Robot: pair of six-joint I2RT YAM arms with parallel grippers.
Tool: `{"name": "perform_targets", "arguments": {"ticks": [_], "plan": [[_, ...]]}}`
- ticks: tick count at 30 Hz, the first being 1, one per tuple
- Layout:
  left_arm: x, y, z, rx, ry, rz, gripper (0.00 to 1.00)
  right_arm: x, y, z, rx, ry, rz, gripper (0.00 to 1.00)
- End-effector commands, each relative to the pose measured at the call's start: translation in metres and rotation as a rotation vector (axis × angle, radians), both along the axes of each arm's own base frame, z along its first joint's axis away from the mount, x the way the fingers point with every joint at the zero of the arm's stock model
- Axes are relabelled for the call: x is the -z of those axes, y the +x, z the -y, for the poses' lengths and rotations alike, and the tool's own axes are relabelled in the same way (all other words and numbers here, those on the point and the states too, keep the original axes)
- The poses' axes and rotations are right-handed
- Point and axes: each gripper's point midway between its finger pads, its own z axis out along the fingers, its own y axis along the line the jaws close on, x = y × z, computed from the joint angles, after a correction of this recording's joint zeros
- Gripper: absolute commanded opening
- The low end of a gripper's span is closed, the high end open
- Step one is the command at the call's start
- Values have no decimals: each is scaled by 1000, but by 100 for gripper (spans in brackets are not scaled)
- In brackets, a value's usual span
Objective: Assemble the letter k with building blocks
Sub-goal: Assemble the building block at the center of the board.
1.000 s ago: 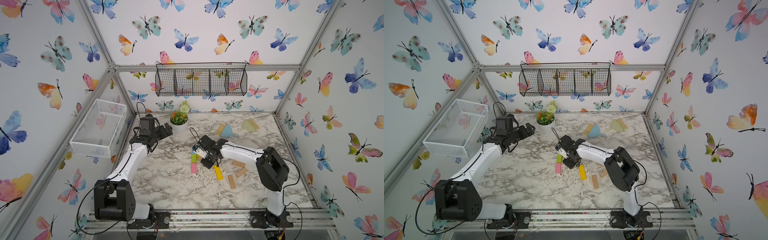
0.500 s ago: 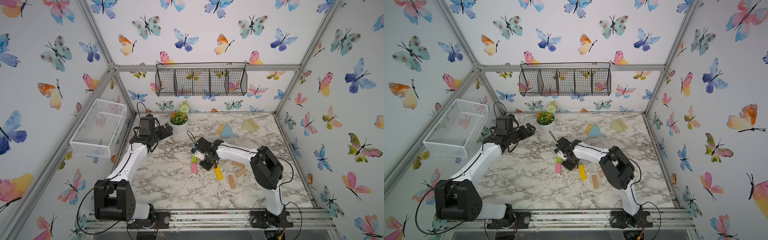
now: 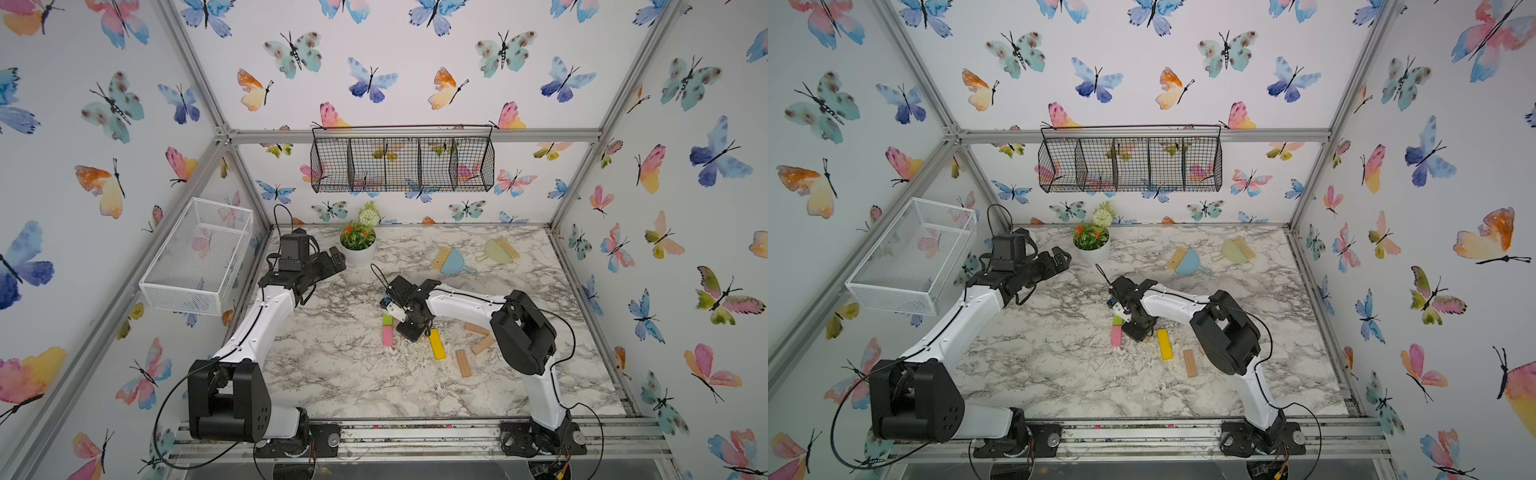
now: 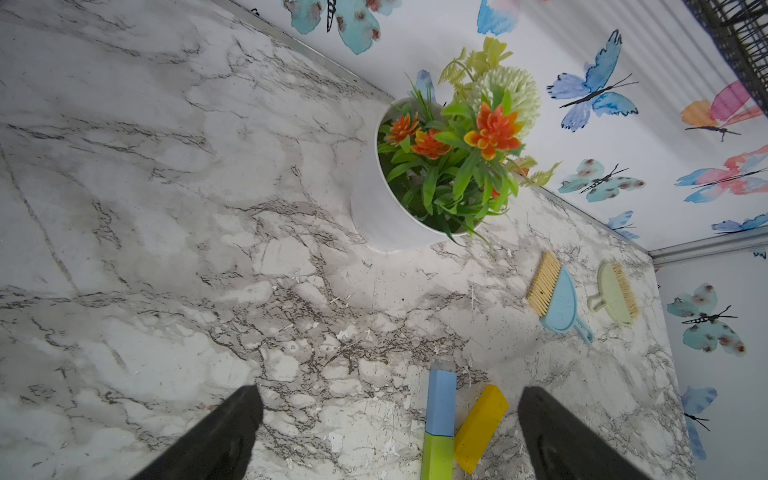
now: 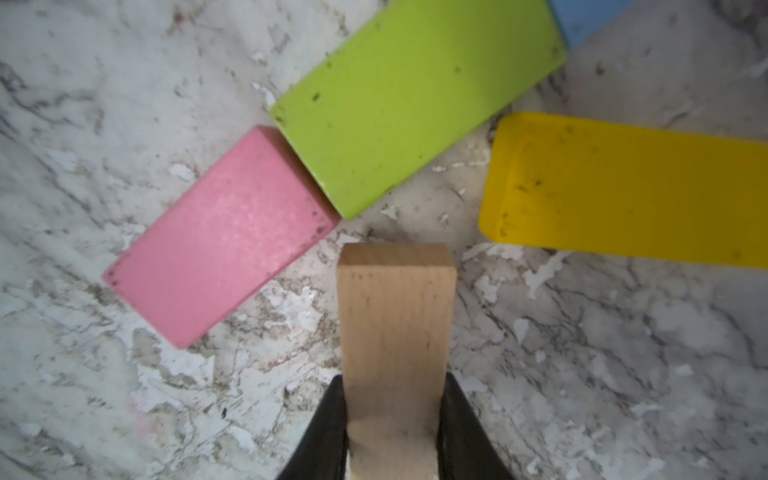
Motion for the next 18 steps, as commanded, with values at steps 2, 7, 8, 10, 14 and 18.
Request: {"name": "perform_targets", "arguments": {"ticks": [2, 7, 8, 10, 14, 18], "plan": [[-5, 2, 0, 10, 4, 6, 100, 8, -8, -1, 4, -19, -44, 2], [-5, 1, 0, 10, 5, 7, 100, 10, -13, -7, 3, -1, -87, 2], [-5, 2, 0, 9, 7, 9, 100, 10, -16, -9, -1, 4, -105, 2], [-4, 1, 0, 8, 7, 4, 100, 10, -22, -13, -4, 22, -148, 2], [-4, 1, -1, 7, 8, 5, 100, 12, -33, -16, -5, 40, -213, 2], [-4, 2, -1, 8, 7, 5, 100, 13, -35, -11, 7, 32, -209, 2]]}}
